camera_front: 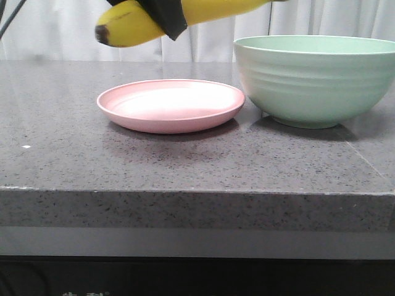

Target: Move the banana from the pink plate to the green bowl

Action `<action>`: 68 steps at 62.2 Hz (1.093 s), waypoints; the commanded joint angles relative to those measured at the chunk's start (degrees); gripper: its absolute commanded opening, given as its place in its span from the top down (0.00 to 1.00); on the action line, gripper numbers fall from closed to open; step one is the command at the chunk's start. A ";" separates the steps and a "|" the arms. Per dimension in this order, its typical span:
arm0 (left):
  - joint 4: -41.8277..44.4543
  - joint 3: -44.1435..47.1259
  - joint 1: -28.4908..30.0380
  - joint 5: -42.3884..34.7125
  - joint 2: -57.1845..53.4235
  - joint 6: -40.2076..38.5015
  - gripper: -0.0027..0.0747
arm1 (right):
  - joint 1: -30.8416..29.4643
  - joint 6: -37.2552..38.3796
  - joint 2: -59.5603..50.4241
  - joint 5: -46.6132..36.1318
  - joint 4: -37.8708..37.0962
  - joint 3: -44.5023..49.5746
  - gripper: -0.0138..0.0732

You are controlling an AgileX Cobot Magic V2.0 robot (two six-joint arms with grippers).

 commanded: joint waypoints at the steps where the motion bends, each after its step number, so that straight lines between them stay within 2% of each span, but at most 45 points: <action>1: -0.19 -1.73 -1.44 -0.47 -3.14 2.15 0.99 | 3.64 -3.13 5.13 0.46 2.59 -5.72 0.11; 14: -0.45 -1.73 -2.14 -0.29 -3.14 2.14 0.99 | 13.11 -7.00 17.29 4.93 3.58 -14.91 0.11; 22: -0.45 -1.73 -2.14 -0.29 -3.14 2.14 0.99 | 16.18 -6.99 24.89 6.61 3.31 -20.85 0.11; 53: -0.45 -1.73 -2.14 -0.29 -3.14 2.14 0.99 | 20.73 -10.79 45.54 21.53 0.78 -44.16 0.11; 68: -0.45 -1.73 -2.14 -0.52 -3.14 2.14 0.99 | 20.73 -10.79 51.18 25.17 -0.82 -50.96 0.11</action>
